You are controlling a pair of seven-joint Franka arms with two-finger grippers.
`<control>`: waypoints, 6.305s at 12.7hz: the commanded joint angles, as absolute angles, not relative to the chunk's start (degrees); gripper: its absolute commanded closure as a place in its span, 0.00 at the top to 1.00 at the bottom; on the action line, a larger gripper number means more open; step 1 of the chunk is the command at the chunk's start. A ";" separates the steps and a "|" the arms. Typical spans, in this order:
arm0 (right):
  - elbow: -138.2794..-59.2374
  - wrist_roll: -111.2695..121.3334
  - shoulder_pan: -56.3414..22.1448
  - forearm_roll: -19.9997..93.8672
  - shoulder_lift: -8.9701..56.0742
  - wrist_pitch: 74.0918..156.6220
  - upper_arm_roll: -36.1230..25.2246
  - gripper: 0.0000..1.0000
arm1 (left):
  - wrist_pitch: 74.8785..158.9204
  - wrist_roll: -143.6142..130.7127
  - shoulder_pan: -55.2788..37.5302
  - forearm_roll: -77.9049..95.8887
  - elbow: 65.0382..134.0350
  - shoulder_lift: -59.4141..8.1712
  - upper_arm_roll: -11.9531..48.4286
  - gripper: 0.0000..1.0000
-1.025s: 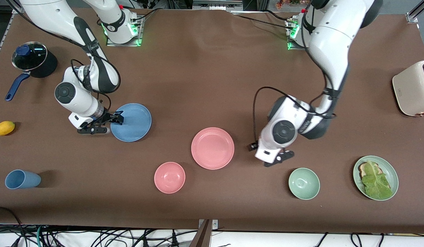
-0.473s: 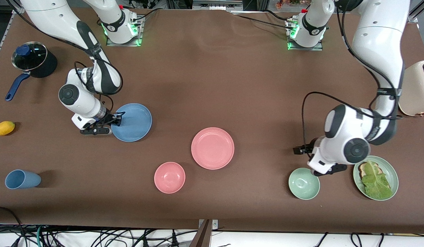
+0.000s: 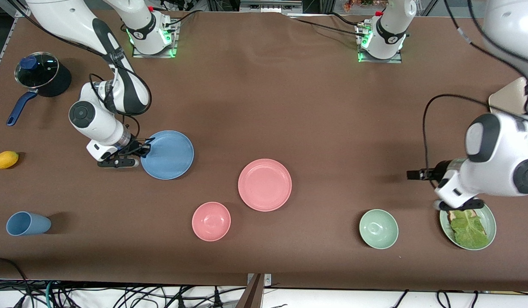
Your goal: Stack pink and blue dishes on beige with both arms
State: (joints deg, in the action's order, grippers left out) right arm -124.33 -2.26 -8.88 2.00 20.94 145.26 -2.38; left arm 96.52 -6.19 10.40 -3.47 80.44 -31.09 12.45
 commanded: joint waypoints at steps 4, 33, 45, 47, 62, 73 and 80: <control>-105.25 -2.63 -8.70 2.63 19.42 121.50 1.83 0.00 | 97.21 -3.96 8.44 -2.02 94.92 -8.29 6.87 1.00; -78.84 -39.29 -31.73 4.22 47.64 139.75 2.29 0.00 | 97.12 -2.99 7.82 0.88 94.04 -3.69 6.77 1.00; -78.75 -30.00 -28.40 -1.41 40.80 126.85 -2.10 0.81 | 97.12 -3.51 7.73 0.70 94.04 -3.78 6.86 1.00; -79.28 -26.03 -26.20 -1.32 36.32 120.37 -3.33 0.88 | 97.12 -3.52 7.73 0.53 94.04 -3.78 6.94 1.00; -88.34 -5.12 -13.13 4.30 7.83 91.86 -9.24 1.00 | 97.12 -3.60 7.47 0.26 94.04 -3.87 7.03 1.00; -86.41 -0.18 -11.16 3.25 5.89 89.12 -8.61 1.00 | 97.12 -3.60 7.47 0.26 94.04 -3.87 7.03 1.00; -85.96 -0.17 -11.34 1.15 5.89 89.12 -8.53 1.00 | 97.12 -3.60 7.38 0.26 94.13 -3.87 7.03 1.00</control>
